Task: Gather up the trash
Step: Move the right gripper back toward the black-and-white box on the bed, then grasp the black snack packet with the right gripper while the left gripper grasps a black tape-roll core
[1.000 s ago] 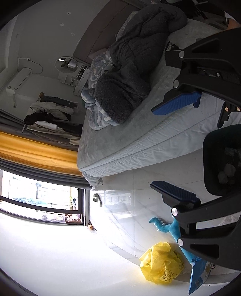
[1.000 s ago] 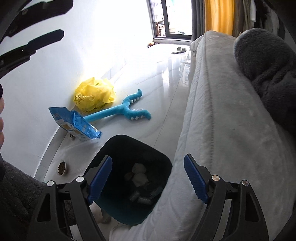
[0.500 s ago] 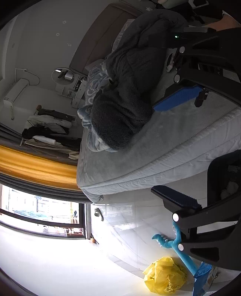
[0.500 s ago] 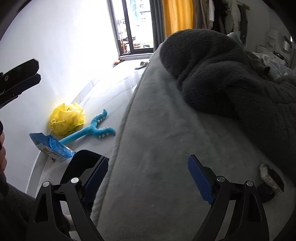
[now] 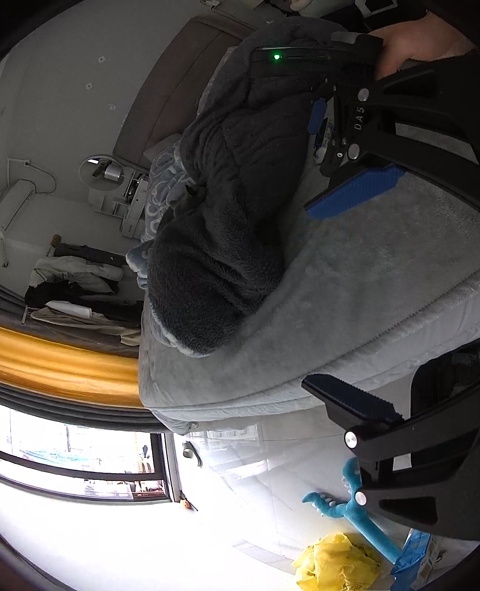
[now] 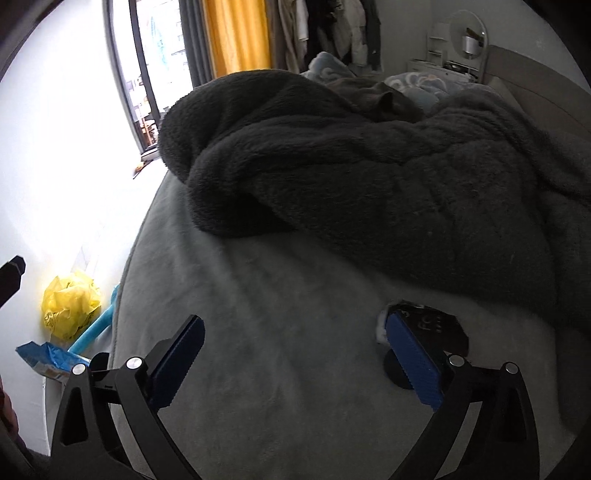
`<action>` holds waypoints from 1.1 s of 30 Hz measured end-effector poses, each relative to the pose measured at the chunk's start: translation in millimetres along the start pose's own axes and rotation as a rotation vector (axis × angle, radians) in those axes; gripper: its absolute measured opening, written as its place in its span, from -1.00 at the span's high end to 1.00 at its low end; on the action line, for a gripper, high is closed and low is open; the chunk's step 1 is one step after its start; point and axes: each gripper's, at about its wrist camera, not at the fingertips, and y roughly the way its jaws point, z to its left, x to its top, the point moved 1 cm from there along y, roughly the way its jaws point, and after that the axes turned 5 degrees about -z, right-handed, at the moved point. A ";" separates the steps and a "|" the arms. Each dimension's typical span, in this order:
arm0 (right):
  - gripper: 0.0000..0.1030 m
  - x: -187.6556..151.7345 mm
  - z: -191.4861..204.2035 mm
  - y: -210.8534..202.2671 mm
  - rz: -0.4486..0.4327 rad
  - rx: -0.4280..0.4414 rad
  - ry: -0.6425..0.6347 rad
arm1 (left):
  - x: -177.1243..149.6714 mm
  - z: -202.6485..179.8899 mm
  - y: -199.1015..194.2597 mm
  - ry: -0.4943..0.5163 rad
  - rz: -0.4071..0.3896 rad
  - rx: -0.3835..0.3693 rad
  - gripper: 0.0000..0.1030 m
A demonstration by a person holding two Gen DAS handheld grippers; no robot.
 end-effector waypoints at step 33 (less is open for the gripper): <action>-0.41 -16.3 -105.2 23.2 0.064 -0.003 0.193 | -39.5 -109.9 72.9 0.072 0.145 -0.148 -0.71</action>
